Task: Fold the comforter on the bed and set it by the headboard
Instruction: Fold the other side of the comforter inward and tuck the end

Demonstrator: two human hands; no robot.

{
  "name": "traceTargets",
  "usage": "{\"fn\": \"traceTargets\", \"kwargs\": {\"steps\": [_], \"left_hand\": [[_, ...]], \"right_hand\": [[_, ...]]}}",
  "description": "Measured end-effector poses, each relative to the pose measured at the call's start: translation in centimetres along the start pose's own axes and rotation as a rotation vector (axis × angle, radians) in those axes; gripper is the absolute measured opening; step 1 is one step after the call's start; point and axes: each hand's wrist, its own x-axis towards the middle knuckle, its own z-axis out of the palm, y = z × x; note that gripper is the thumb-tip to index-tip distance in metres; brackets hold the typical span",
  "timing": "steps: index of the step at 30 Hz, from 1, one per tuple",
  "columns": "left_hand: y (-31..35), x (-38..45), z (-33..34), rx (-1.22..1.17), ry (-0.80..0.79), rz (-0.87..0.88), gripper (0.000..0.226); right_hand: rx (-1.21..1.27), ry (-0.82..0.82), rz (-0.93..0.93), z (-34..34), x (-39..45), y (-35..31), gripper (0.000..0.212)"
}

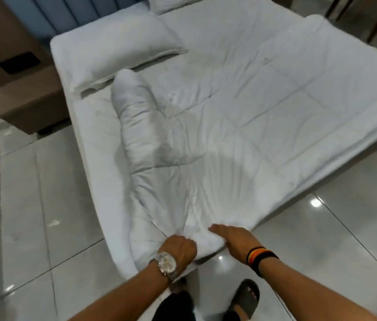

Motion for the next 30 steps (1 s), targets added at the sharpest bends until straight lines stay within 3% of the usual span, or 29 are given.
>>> {"fn": "traceTargets", "kwargs": {"steps": [3, 5, 8, 10, 11, 13, 16, 21, 25, 30], "left_hand": [[-1.3, 1.7, 2.3, -0.035, 0.073, 0.089, 0.034], [-3.8, 2.6, 3.4, -0.135, 0.378, 0.190, 0.049], [-9.9, 3.4, 4.2, -0.365, 0.865, 0.296, 0.063], [-14.5, 4.5, 2.9, -0.474, 1.045, 0.127, 0.065], [-16.6, 5.0, 2.3, -0.605, 1.044, -0.046, 0.073], [-19.5, 6.3, 2.1, -0.981, 0.879, -0.364, 0.104], [-20.8, 7.9, 1.7, -1.550, 0.589, -0.416, 0.133], [-19.9, 8.7, 0.7, -1.822, 0.398, -0.563, 0.124], [-19.5, 6.7, 2.3, -1.945, 0.498, -0.533, 0.068], [-18.1, 1.0, 8.2, -1.999, 0.526, -0.641, 0.074]], "right_hand": [[-0.039, -0.021, 0.066, 0.8, 0.8, -1.3, 0.072], [0.031, 0.068, 0.139, 2.5, 0.8, -2.1, 0.083], [0.392, 0.548, 0.421, 6.1, 1.0, -3.8, 0.083], [0.792, 0.782, 0.654, 8.2, 1.5, -5.3, 0.094], [0.994, 0.839, 0.726, 8.8, 2.3, -6.2, 0.102], [1.282, 0.894, 0.755, 8.9, 4.3, -8.1, 0.105], [1.412, 0.962, 0.784, 7.5, 7.2, -10.6, 0.107], [1.482, 1.120, 0.835, 7.6, 8.9, -11.0, 0.107], [1.431, 1.147, 0.805, 9.5, 7.4, -10.4, 0.098], [1.445, 1.151, 0.791, 10.9, 4.2, -10.7, 0.096]]}}
